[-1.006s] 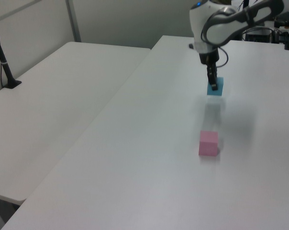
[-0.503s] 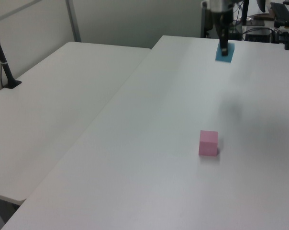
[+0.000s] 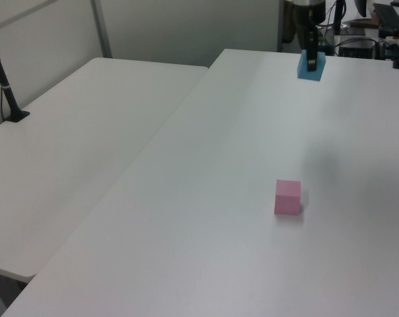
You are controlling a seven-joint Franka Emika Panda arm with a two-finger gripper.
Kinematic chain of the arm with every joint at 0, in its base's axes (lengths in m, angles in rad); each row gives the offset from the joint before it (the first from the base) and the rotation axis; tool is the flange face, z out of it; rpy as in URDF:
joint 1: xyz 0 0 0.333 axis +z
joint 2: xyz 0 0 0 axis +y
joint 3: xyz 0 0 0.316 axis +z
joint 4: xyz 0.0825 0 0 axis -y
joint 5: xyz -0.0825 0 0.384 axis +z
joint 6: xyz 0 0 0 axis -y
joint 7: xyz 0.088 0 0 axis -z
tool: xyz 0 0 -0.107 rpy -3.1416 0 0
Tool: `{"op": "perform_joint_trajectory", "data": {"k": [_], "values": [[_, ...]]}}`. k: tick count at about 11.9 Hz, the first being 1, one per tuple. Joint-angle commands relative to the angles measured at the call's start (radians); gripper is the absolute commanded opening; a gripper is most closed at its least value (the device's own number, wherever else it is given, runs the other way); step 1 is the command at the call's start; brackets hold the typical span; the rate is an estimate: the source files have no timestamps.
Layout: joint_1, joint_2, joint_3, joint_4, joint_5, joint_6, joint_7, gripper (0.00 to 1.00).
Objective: Put blue cube on pink cube
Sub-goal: 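Lift the blue cube and carry it above the pink cube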
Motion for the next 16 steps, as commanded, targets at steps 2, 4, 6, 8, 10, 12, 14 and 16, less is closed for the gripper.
{"op": "perform_joint_trajectory", "data": {"k": [2, 4, 6, 8, 10, 12, 14, 16], "values": [[0.133, -0.002, 0.007, 0.008, 0.006, -0.090, 0.090, 0.14], [0.181, 0.025, 0.045, 0.010, 0.015, -0.095, 0.185, 0.14], [0.185, 0.036, 0.111, 0.010, 0.041, -0.093, 0.256, 0.16], [0.242, 0.067, 0.120, 0.014, 0.054, -0.084, 0.282, 0.16], [0.277, 0.140, 0.120, 0.075, 0.052, -0.039, 0.339, 0.16], [0.302, 0.147, 0.120, 0.096, 0.078, -0.038, 0.341, 0.18], [0.354, 0.182, 0.128, 0.094, 0.093, -0.029, 0.350, 0.18], [0.365, 0.183, 0.130, 0.096, 0.095, -0.008, 0.384, 0.18]]}}
